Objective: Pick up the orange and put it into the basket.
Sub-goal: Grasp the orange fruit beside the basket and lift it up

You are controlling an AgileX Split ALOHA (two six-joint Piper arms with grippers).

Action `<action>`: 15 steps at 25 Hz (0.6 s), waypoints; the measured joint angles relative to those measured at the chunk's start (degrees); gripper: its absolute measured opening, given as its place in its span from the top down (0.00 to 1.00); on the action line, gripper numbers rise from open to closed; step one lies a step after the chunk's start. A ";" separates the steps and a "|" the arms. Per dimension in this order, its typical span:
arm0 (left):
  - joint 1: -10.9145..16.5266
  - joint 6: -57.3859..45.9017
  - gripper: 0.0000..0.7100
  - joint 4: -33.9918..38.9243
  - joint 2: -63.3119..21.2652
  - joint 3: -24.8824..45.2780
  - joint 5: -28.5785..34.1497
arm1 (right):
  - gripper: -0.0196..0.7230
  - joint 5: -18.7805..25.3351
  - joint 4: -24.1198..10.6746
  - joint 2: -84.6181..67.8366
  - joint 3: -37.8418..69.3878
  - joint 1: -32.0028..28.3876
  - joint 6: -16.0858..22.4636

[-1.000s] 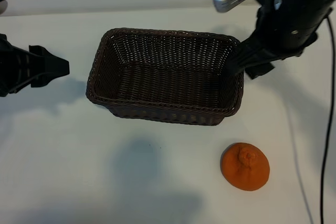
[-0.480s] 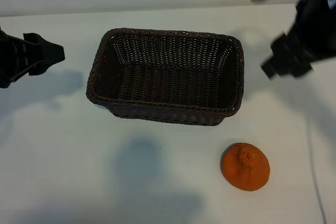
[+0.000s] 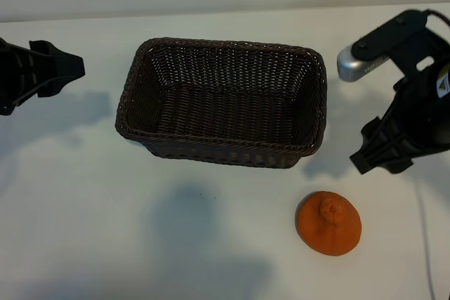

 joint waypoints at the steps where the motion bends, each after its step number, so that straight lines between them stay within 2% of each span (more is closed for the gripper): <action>1: 0.00 0.00 0.16 0.00 0.00 0.00 0.00 | 0.21 -1.13 0.31 0.00 0.96 0.00 0.00; 8: 0.00 0.00 0.16 -0.05 0.00 0.00 0.00 | 0.19 -7.64 1.11 0.00 6.09 0.00 1.68; 15: 0.00 0.00 0.16 -0.05 0.00 0.00 -0.04 | 0.18 -8.48 1.80 0.83 9.77 0.00 2.70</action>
